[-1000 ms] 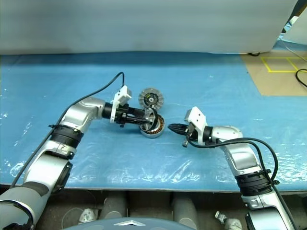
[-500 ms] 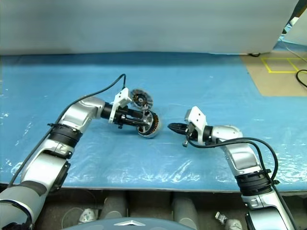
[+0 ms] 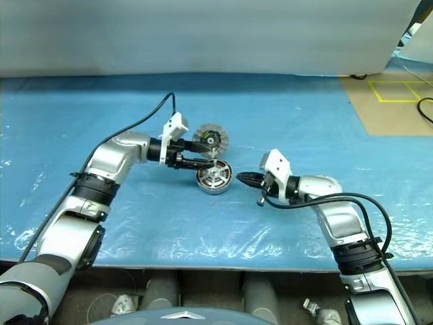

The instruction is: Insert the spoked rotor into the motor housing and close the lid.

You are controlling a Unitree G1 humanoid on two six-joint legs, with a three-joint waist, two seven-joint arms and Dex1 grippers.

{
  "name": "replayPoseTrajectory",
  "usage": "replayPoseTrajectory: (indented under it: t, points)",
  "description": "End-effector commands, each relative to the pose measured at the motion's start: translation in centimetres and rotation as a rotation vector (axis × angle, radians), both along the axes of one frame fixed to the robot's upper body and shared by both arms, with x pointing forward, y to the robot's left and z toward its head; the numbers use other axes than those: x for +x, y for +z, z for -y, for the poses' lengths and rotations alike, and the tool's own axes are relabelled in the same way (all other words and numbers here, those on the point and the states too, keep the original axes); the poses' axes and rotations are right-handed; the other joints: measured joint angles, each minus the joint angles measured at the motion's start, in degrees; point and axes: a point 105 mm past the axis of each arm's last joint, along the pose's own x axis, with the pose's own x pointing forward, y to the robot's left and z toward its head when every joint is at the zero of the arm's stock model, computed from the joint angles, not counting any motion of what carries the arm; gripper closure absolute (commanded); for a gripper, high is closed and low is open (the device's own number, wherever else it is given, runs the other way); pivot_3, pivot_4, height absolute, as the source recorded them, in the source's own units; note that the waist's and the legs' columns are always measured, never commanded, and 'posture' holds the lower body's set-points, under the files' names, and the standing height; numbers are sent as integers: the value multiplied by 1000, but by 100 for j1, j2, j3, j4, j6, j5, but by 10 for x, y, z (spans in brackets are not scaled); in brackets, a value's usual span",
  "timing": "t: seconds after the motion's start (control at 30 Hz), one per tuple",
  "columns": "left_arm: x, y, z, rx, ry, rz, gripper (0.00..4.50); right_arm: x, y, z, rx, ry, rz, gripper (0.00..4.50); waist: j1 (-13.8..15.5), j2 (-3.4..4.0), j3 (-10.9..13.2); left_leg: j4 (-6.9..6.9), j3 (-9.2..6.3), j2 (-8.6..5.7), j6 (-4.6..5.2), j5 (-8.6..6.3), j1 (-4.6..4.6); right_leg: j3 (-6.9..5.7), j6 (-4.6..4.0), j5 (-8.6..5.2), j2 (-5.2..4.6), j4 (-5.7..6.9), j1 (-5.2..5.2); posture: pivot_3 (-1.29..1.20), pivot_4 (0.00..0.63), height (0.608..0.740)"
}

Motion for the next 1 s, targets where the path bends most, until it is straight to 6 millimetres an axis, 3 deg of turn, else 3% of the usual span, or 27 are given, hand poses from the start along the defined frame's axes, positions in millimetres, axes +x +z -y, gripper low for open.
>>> replayPoseTrajectory:
  t: [0.03, 0.23, 0.37, 0.57, 0.63, 0.8, 1.0]
  points:
    - [-4, 14, -6, -82, 24, 44, 2340, 4, 12, -1, 15, 3, 54, 4500, -1, 0, 0, -1, 0, 1, 0, 0, -1, -1, 0, 0, 0, 0, -1, 0, 150, 740]
    - [-12, 2, -6, -148, 107, 107, 4470, 6, 13, -1, 16, -3, 67, 4500, -1, 0, 0, -2, -1, 1, 1, 0, -2, -4, 0, 0, -1, -3, 0, 0, 150, 740]
    - [-1, -3, -2, -149, 222, 231, 4470, 7, 14, -3, 23, -5, 73, 4500, 3, 0, 0, 0, -1, 2, 1, 0, -5, -7, 0, 0, -3, -3, 0, 0, 150, 740]
    - [-3, -15, 17, -146, 226, 251, 4470, 7, 14, -3, 22, -9, 74, 4500, -2, 0, 0, -1, -2, 2, 2, 0, -4, -7, 1, 0, -2, -4, -1, 0, 150, 740]
    - [-3, -22, 22, -117, 227, 261, 4470, 7, 14, -3, 22, -11, 74, 4500, -6, 0, 0, -2, -2, 2, 2, 0, -4, -7, 1, 0, -2, -4, -1, 0, 150, 740]
    - [-3, -64, 25, 77, 255, 239, 4470, 5, 14, -3, 21, -12, 73, 4500, -8, 1, -1, -1, -2, 2, 2, 0, -1, -5, 1, 0, -2, -3, -1, 0, 150, 740]
    - [-7, -70, 23, 91, 253, 231, 4470, 5, 13, -3, 19, -11, 69, 4500, -6, 4, -3, 0, -3, 1, 2, -1, 11, -6, 2, 0, -4, -3, 15, 0, 150, 740]
